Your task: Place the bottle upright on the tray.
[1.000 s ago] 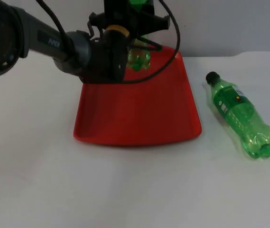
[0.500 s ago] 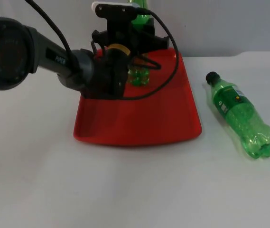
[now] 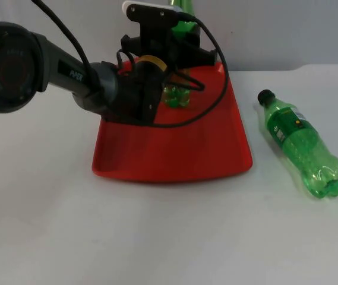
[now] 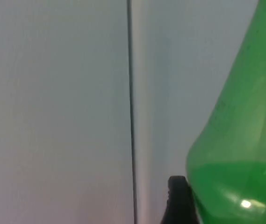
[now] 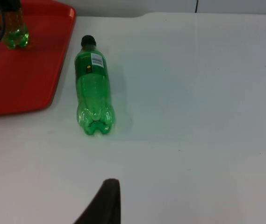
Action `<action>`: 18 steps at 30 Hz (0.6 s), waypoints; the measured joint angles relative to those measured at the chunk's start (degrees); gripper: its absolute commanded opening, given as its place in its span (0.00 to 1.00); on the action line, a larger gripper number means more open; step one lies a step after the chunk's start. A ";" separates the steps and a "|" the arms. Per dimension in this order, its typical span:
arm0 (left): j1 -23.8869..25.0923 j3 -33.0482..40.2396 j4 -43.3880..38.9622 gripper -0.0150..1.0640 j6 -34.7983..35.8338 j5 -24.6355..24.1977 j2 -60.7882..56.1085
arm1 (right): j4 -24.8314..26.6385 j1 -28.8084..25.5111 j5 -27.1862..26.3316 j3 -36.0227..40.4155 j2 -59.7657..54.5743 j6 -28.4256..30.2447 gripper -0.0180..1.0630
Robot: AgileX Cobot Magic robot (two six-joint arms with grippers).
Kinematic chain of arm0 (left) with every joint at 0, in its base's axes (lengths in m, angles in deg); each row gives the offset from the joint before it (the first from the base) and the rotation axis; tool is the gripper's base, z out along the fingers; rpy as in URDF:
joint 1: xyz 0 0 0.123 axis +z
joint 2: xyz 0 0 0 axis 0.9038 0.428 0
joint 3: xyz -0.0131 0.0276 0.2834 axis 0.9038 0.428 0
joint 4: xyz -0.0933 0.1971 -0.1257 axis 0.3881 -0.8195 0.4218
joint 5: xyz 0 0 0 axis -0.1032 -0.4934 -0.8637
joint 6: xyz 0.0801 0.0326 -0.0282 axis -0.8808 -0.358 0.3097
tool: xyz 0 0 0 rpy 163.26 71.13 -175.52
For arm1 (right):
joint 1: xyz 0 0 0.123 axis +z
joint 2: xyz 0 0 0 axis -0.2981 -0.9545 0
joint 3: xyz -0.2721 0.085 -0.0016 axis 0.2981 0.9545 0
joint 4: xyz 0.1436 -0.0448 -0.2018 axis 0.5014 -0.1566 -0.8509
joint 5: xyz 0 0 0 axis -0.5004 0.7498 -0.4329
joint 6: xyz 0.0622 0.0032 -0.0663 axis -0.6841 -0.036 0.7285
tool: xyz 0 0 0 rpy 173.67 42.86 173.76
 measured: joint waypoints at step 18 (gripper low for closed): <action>0.00 0.00 0.00 0.86 0.00 0.22 0.00 | 0.00 0.00 0.00 0.00 0.00 0.00 0.98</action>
